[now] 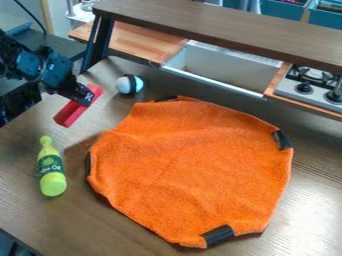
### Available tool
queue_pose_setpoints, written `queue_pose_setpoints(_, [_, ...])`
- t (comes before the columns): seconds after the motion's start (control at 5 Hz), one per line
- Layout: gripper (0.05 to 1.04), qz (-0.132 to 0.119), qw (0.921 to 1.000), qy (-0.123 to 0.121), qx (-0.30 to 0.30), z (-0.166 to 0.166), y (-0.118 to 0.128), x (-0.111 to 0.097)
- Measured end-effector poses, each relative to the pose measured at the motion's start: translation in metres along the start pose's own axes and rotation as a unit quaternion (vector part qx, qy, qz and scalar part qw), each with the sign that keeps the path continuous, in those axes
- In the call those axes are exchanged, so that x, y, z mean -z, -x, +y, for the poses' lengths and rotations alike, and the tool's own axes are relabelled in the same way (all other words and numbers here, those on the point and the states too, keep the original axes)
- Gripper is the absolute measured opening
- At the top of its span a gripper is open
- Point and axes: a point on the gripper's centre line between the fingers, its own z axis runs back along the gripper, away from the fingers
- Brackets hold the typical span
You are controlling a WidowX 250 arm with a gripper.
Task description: Move the object from the right to the left
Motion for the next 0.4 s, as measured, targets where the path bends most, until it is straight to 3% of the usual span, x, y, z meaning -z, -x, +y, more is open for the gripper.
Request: queue_pose_setpoints(0.4, [0.523,0.024,0.9994,0.008,0.023,-0.004,0.007,0.023])
